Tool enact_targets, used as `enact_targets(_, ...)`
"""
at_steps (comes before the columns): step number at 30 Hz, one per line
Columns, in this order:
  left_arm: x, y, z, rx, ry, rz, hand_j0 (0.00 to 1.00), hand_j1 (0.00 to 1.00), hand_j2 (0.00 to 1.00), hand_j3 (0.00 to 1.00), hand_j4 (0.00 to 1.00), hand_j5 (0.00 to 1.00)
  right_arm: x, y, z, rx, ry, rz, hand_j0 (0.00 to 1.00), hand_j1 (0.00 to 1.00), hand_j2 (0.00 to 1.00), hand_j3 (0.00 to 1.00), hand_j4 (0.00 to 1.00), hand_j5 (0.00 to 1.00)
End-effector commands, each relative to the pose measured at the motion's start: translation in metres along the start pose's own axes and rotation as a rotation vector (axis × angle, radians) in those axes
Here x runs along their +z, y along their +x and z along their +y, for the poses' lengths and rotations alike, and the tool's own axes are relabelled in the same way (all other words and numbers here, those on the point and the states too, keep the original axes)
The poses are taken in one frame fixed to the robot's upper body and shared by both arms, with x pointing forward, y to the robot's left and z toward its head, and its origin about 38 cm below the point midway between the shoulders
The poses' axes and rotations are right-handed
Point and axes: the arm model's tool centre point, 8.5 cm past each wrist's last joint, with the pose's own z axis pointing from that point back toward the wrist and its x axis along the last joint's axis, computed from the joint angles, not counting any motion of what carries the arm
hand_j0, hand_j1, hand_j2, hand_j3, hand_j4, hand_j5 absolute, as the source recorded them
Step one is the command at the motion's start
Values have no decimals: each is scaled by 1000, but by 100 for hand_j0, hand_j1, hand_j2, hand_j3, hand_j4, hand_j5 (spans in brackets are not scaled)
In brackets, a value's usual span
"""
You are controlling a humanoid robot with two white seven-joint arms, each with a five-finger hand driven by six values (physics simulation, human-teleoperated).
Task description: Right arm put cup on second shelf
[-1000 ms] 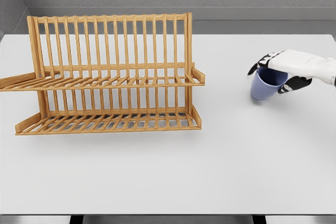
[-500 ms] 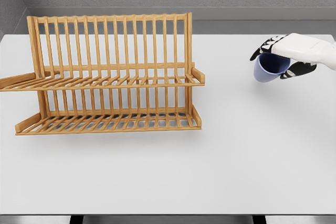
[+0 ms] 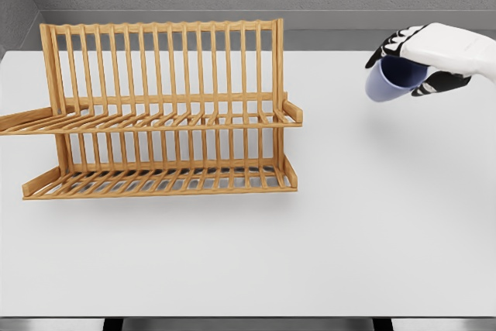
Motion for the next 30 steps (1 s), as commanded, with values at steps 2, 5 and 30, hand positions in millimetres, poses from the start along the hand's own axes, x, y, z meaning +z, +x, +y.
enact_targets(2,0,0,0,-1,0,0,100,100,100,100,100,100,-2,11,-6,19,-14,-28,72,72,72,72,72,72)
enact_targets(5,0,0,0,0,0,0,100,100,100,100,100,100,-2,19,-15,45,-32,-50,72,72,72,72,72,72)
enact_targets(30,0,0,0,0,0,0,100,100,100,100,100,100,-20,63,-41,127,-131,-212,72,72,72,72,72,72)
